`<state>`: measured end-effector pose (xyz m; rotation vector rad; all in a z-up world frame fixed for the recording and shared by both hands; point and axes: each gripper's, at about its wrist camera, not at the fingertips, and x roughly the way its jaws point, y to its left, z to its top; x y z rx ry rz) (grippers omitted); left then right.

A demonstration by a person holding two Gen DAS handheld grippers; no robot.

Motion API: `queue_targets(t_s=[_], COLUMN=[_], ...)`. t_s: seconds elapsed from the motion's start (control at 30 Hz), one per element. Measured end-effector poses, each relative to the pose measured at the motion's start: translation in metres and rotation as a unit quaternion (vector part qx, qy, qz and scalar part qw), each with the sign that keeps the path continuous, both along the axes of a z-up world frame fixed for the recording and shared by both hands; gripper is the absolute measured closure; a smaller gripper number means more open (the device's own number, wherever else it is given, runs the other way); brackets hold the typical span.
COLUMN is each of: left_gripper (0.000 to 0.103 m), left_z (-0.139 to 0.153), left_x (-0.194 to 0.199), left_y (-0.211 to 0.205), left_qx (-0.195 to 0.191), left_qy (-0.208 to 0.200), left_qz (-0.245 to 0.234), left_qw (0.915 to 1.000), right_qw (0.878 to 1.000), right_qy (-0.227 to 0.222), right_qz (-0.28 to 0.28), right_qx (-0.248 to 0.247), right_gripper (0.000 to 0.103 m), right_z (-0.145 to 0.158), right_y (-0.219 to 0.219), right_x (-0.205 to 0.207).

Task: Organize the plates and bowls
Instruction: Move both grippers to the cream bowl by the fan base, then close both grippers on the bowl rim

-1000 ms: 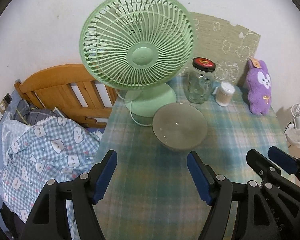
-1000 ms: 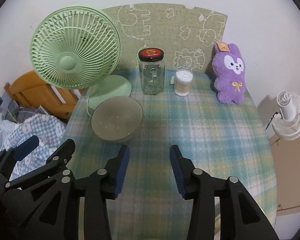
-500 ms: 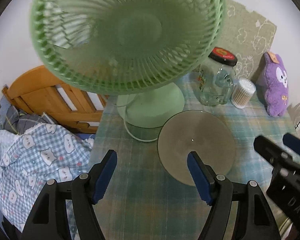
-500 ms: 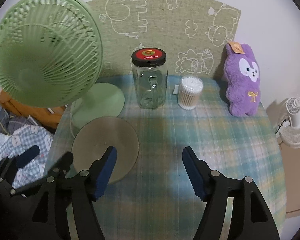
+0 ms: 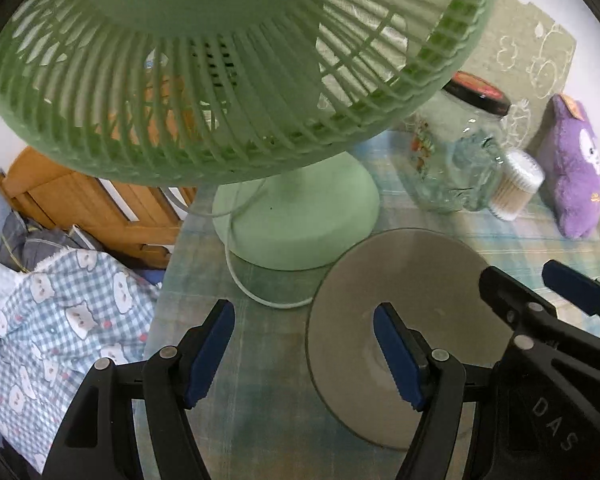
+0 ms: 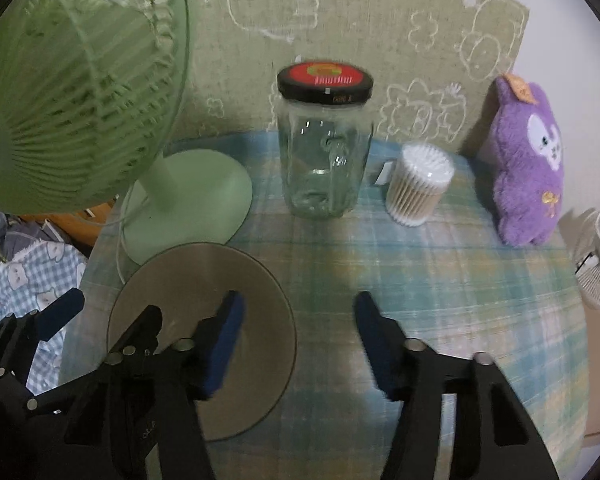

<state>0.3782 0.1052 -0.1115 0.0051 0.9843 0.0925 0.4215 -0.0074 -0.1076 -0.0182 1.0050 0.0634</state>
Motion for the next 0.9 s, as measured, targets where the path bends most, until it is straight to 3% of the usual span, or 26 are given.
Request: queue_targets(t_s=[0.17,0.27,0.33,0.43,0.57,0.9], left_gripper=[0.034,0.054,0.059,0.067,0.085,0.084], left_z=[-0.011,-0.017,-0.021,-0.023,-0.02,-0.017], left_x=[0.006,0.008,0.011,0.011,0.009,0.001], left_y=[-0.002,-0.005,-0.004,-0.002,-0.008,-0.013], left_qx=[0.004,0.008,-0.002,-0.011,-0.005,0.001], left_qy=[0.007,0.014,0.024,0.026,0.023,0.037], left_qz=[-0.005,-0.009,-0.003,-0.002,-0.014,-0.005], left_qw=[1.0,0.9998,0.9997,0.9996,0.9996,0.9993], right_qw=[1.0,1.0,1.0,1.0,1.0,0.999], right_qy=[0.014,0.022,0.024,0.021,0.022,0.033], right_qz=[-0.001,0.001,0.003,0.004,0.003,-0.003], right_qx=[0.002,0.002,0.016,0.015,0.015,0.012], right_gripper=[0.062,0.072,0.082,0.083,0.083,0.083], right_z=[-0.015,-0.022,-0.024,-0.024,-0.023,-0.018], right_y=[0.003,0.005,0.006,0.01,0.011,0.007], right_x=[0.007,0.011,0.012,0.011,0.01,-0.001])
